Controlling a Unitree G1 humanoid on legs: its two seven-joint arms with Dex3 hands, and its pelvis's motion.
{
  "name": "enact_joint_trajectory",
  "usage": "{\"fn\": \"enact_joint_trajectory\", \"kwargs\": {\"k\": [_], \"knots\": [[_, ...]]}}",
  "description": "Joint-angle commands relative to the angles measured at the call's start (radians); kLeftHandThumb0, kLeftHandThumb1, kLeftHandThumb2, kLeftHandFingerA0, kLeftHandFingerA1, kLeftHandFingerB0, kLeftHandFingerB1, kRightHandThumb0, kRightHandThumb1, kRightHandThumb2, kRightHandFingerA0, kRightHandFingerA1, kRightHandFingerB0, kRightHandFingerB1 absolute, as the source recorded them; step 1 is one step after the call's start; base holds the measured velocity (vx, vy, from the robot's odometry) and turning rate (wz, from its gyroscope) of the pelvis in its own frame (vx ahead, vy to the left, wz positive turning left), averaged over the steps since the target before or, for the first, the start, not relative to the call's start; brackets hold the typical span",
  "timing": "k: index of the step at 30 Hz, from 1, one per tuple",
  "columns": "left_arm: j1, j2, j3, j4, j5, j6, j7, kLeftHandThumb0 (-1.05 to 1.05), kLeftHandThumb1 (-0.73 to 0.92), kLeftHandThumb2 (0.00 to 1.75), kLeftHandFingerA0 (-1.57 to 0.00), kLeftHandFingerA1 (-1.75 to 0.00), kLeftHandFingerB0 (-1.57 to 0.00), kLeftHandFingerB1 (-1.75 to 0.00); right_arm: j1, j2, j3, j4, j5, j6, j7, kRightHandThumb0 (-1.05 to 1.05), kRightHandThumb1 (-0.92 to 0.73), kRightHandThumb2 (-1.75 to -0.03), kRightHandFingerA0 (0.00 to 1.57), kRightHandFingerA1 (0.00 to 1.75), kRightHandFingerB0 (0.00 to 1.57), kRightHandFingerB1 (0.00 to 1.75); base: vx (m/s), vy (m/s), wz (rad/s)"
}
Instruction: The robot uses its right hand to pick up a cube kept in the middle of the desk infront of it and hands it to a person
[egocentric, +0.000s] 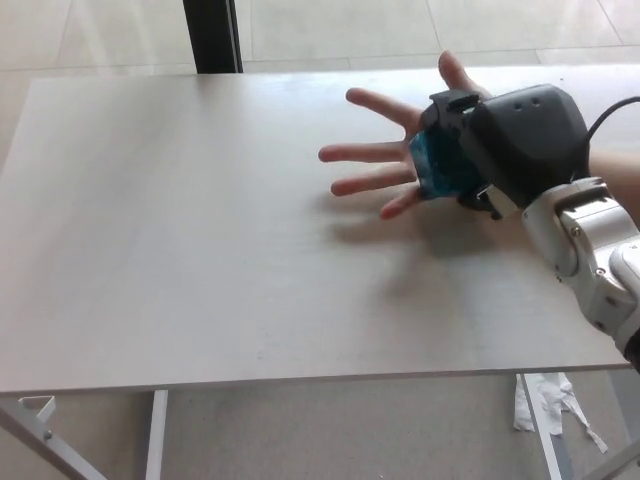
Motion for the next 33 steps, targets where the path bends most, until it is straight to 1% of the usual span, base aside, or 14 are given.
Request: {"fn": "enact_joint_trajectory", "kwargs": {"k": [1, 11, 12, 13, 14, 16, 17, 18, 19, 20, 26, 27, 30, 33], "knots": [[0.004, 0.001, -0.014, -0.002, 0.018, -0.017, 0.010, -0.67, 0.75, 0.63, -0.60, -0.53, -0.54, -0.43, -0.065, -0.001, 0.045, 0.073, -0.058, 0.013, -0.023, -0.32, -0.55, -0.60, 0.97, 1.74, 0.92, 0.87, 0.00, 0.000, 0.00], [-0.003, -0.003, -0.010, -0.005, 0.008, -0.003, 0.009, -0.63, 0.75, 0.62, -0.62, -0.56, -0.56, -0.44, -0.189, 0.028, 0.077, 0.238, -0.075, 0.050, -0.120, -0.37, -0.57, -0.59, 0.94, 1.75, 0.89, 0.90, 0.00, 0.000, 0.00], [-0.006, -0.003, -0.013, -0.001, 0.013, -0.004, 0.014, -0.65, 0.74, 0.62, -0.62, -0.53, -0.57, -0.43, -0.196, 0.028, 0.074, 0.241, -0.070, 0.048, -0.120, -0.39, -0.42, -0.90, 1.24, 1.37, 0.83, 0.86, 0.00, 0.000, 0.00], [-0.007, -0.002, -0.014, 0.000, 0.014, -0.003, 0.014, -0.65, 0.74, 0.62, -0.62, -0.53, -0.57, -0.43, -0.198, 0.030, 0.074, 0.246, -0.068, 0.047, -0.123, -0.39, -0.42, -0.90, 1.24, 1.37, 0.83, 0.86, 0.00, 0.000, 0.00], [-0.006, -0.004, -0.007, 0.003, 0.008, -0.004, 0.014, -0.66, 0.73, 0.62, -0.64, -0.54, -0.58, -0.43, -0.200, 0.027, 0.074, 0.238, -0.068, 0.049, -0.112, -0.36, -0.60, -0.65, 0.88, 1.65, 0.83, 0.70, 0.00, 0.000, 0.00], [0.000, -0.004, -0.011, 0.004, 0.014, -0.016, 0.014, -0.65, 0.74, 0.62, -0.64, -0.57, -0.59, -0.44, -0.201, 0.025, 0.079, 0.216, -0.070, 0.070, -0.052, -0.41, -0.65, -0.62, 0.82, 1.50, 0.75, 0.66, 0.00, 0.000, 0.00], [-0.002, -0.006, -0.012, 0.006, 0.016, -0.008, 0.021, -0.65, 0.74, 0.62, -0.65, -0.57, -0.59, -0.44, -0.197, 0.024, 0.082, 0.174, -0.071, 0.111, 0.043, -0.61, -0.50, -0.92, 0.49, 0.81, 0.36, 0.56, 0.00, 0.000, 0.00], [-0.003, -0.007, -0.012, 0.008, 0.017, -0.005, 0.024, -0.65, 0.74, 0.62, -0.65, -0.57, -0.59, -0.44, -0.194, 0.022, 0.083, 0.153, -0.072, 0.130, 0.085, -0.61, -0.50, -0.92, 0.49, 0.81, 0.36, 0.56, 0.00, 0.000, 0.00], [-0.003, -0.005, -0.009, 0.004, 0.012, -0.003, 0.018, -0.67, 0.73, 0.62, -0.63, -0.57, -0.56, -0.44, -0.197, 0.026, 0.094, 0.111, -0.082, 0.188, 0.206, -0.83, -0.50, -0.90, 0.02, 0.43, 0.10, 0.46, 0.00, 0.000, 0.00], [-0.001, -0.004, -0.010, 0.003, 0.012, -0.006, 0.016, -0.67, 0.74, 0.62, -0.65, -0.58, -0.59, -0.45, -0.194, 0.027, 0.090, 0.087, -0.074, 0.205, 0.255, -0.88, -0.52, -0.92, 0.00, 0.25, 0.09, 0.34, 0.00, 0.000, 0.00], [0.010, -0.001, 0.001, -0.011, -0.004, -0.012, -0.007, -0.65, 0.76, 0.62, -0.60, -0.56, -0.56, -0.45, -0.194, -0.003, 0.049, -0.068, -0.012, 0.275, 0.542, -0.84, -0.45, -0.95, 0.00, 0.28, 0.00, 0.16, 0.00, 0.000, 0.00], [0.009, 0.001, -0.005, -0.011, 0.002, -0.009, -0.005, -0.64, 0.76, 0.63, -0.57, -0.54, -0.52, -0.44, -0.198, -0.018, 0.037, -0.099, 0.008, 0.277, 0.599, -1.01, -0.43, -0.71, 0.00, 0.00, 0.00, 0.00, 0.00, 0.000, 0.00], [0.009, 0.001, -0.001, -0.009, -0.003, -0.005, -0.006, -0.65, 0.75, 0.62, -0.57, -0.55, -0.54, -0.44, -0.193, -0.065, 0.001, -0.187, 0.062, 0.268, 0.711, -0.94, -0.54, -0.99, 0.00, 0.23, 0.00, 0.05, 0.00, 0.000, 0.00], [0.001, -0.001, 0.004, 0.003, -0.003, 0.000, 0.004, -0.66, 0.74, 0.62, -0.59, -0.54, -0.54, -0.43, -0.177, -0.118, -0.046, -0.267, 0.112, 0.259, 0.777, -0.89, -0.50, -0.98, 0.00, 0.24, 0.00, 0.06, 0.00, 0.000, 0.00]]}}
